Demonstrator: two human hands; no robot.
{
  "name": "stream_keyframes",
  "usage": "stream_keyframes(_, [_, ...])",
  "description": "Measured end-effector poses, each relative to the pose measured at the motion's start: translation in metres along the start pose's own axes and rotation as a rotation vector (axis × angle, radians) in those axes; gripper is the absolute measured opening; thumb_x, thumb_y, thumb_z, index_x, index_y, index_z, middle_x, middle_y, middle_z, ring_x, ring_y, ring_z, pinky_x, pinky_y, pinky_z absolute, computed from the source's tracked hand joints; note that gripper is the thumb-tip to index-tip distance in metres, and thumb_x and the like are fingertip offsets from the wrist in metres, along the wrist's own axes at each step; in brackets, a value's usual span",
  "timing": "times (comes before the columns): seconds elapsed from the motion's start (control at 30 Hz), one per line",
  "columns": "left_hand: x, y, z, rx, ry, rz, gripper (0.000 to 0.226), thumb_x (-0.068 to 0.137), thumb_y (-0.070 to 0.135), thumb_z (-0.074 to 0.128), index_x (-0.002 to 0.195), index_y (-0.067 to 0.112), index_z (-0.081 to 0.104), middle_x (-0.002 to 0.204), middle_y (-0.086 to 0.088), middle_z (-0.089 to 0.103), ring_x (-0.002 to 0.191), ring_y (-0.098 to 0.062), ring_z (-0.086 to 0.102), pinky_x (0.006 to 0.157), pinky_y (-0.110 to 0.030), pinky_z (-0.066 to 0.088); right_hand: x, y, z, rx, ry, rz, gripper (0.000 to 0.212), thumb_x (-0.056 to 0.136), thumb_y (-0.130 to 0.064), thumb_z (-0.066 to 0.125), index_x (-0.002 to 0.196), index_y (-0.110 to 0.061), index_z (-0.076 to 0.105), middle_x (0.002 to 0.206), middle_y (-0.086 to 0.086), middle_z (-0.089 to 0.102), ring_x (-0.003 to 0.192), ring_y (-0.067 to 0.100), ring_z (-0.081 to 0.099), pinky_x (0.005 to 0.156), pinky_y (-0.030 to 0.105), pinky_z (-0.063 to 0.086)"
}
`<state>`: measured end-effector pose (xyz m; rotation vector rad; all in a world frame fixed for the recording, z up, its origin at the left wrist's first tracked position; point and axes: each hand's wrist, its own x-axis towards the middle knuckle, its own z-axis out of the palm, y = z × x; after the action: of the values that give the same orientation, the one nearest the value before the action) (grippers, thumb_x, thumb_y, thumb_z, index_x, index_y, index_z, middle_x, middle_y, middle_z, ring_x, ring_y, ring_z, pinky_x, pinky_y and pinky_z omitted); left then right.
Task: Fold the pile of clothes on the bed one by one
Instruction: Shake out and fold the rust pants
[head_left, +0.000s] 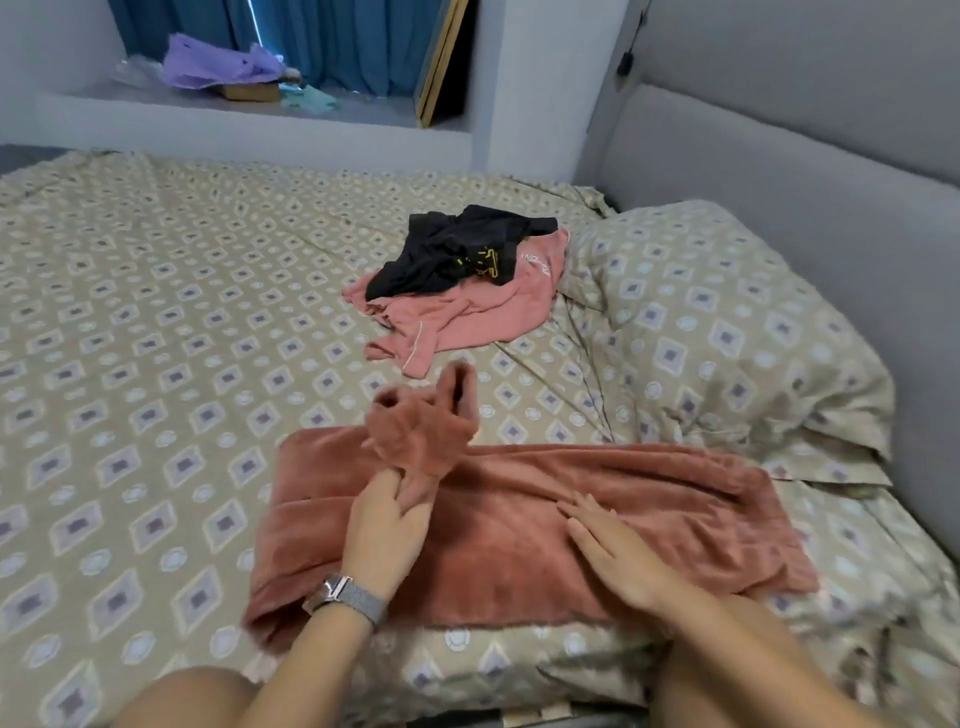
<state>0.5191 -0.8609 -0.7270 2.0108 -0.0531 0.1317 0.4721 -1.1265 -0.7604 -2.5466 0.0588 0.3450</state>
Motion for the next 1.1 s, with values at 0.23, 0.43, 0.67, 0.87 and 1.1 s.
stream_keyframes(0.23, [-0.009, -0.023, 0.048, 0.967, -0.354, 0.116, 0.079, 0.091, 0.016, 0.045, 0.148, 0.052, 0.004, 0.163, -0.001, 0.006, 0.15, -0.023, 0.001, 0.119, -0.052, 0.002, -0.032, 0.053, -0.027, 0.363, 0.677, 0.165, 0.033, 0.088, -0.013, 0.067, 0.12, -0.021, 0.064, 0.12, -0.004, 0.065, 0.115, 0.015, 0.058, 0.103, 0.032, 0.042])
stream_keyframes(0.43, [-0.003, -0.04, 0.039, 1.057, -0.22, 0.368, 0.088, 0.07, -0.005, 0.07, 0.137, 0.046, 0.044, 0.134, -0.006, 0.059, 0.124, -0.036, 0.055, 0.09, -0.075, 0.032, -0.024, 0.102, -0.057, 0.292, 0.729, 0.666, 0.067, 0.077, -0.021, 0.075, 0.138, -0.012, 0.048, 0.134, 0.017, 0.053, 0.123, 0.036, 0.047, 0.109, 0.045, 0.031])
stream_keyframes(0.67, [-0.003, -0.04, 0.026, 0.983, -0.255, 0.294, 0.051, 0.058, 0.025, 0.072, 0.108, 0.035, 0.072, 0.117, -0.001, 0.07, 0.114, -0.028, 0.062, 0.093, -0.074, 0.035, -0.024, 0.113, -0.068, 0.463, 0.617, 1.0, 0.124, 0.056, -0.056, 0.087, 0.15, -0.03, 0.011, 0.151, 0.023, 0.024, 0.137, 0.043, 0.023, 0.11, 0.057, 0.023])
stream_keyframes(0.87, [-0.02, -0.021, 0.045, 0.699, -0.254, 0.419, 0.073, 0.089, 0.067, 0.028, 0.149, 0.026, 0.035, 0.151, 0.006, 0.037, 0.141, -0.01, 0.033, 0.12, -0.045, 0.009, -0.029, 0.123, -0.067, 0.986, 0.955, 0.999, 0.123, 0.053, -0.027, 0.096, 0.147, -0.028, 0.018, 0.147, 0.023, 0.027, 0.127, 0.038, 0.041, 0.101, 0.043, 0.041])
stream_keyframes(1.1, [-0.019, -0.023, 0.067, 0.821, -0.5, 0.341, 0.083, 0.071, 0.078, -0.025, 0.143, 0.061, 0.012, 0.152, 0.017, -0.01, 0.147, -0.008, -0.007, 0.115, -0.048, -0.017, -0.052, 0.11, -0.069, 1.502, 0.671, 0.759, 0.042, 0.073, -0.02, 0.083, 0.109, -0.007, 0.065, 0.095, 0.013, 0.069, 0.076, 0.022, 0.067, 0.043, 0.03, 0.056])
